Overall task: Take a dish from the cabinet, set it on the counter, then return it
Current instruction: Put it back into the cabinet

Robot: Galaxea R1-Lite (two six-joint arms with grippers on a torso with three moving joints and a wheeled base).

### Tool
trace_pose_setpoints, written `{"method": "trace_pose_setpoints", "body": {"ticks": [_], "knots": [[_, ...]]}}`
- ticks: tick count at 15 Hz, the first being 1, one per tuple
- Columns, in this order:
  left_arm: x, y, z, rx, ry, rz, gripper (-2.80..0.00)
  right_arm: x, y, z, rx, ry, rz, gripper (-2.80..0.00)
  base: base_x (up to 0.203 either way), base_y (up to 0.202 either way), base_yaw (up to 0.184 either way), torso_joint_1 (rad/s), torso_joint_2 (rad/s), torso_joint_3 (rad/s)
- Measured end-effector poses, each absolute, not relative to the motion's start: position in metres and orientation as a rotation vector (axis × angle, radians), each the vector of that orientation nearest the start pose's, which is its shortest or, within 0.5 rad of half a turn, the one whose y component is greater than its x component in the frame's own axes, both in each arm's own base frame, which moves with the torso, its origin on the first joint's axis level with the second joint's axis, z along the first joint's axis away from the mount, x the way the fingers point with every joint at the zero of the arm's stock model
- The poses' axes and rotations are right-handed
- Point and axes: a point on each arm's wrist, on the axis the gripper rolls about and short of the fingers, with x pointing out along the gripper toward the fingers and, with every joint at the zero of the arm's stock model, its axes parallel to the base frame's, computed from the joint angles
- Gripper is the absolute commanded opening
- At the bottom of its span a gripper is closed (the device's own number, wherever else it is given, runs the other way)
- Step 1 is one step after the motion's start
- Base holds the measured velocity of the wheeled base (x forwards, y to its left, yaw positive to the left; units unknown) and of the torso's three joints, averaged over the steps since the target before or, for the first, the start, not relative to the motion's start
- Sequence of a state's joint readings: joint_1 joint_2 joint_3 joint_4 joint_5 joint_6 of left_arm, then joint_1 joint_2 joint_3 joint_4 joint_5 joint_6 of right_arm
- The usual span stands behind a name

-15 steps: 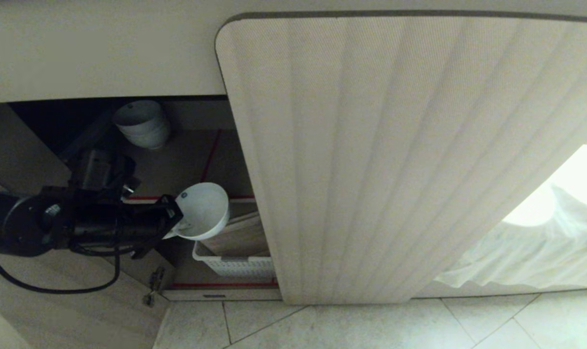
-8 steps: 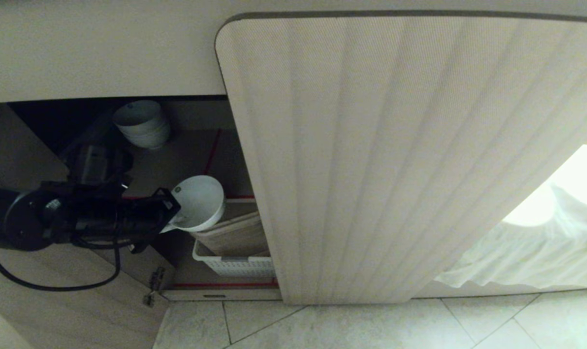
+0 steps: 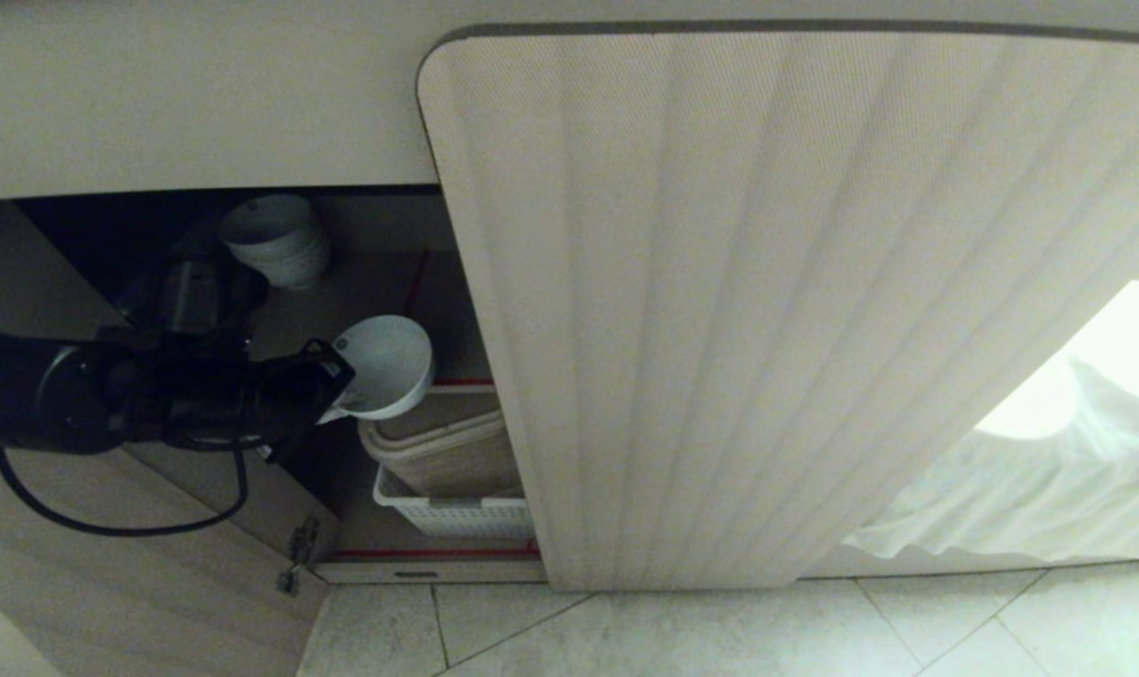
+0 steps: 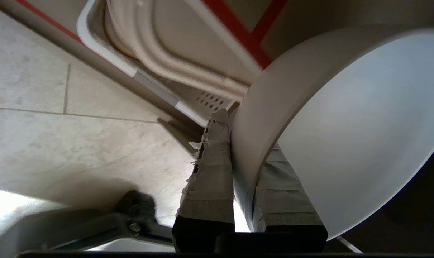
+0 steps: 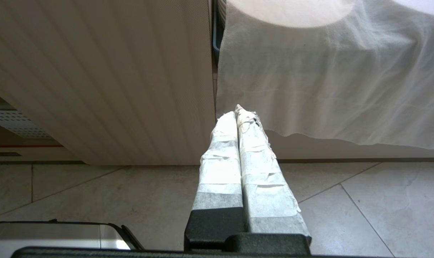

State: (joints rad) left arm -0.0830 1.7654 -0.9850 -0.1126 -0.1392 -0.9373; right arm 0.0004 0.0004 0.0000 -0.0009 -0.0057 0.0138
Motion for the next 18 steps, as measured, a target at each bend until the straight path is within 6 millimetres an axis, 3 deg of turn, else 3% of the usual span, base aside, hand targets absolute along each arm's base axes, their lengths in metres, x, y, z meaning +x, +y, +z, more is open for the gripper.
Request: {"method": "trace_pose_setpoints", "body": {"ticks": [18], "knots": [[0.339,-0.032,0.172,-0.984,0.700,0.183,-2.80,-0.023,0.000,0.076,0.013,-0.001,-0.005,-2.80,0.000,0.000,0.000,0.000,0.00,0.000]]}}
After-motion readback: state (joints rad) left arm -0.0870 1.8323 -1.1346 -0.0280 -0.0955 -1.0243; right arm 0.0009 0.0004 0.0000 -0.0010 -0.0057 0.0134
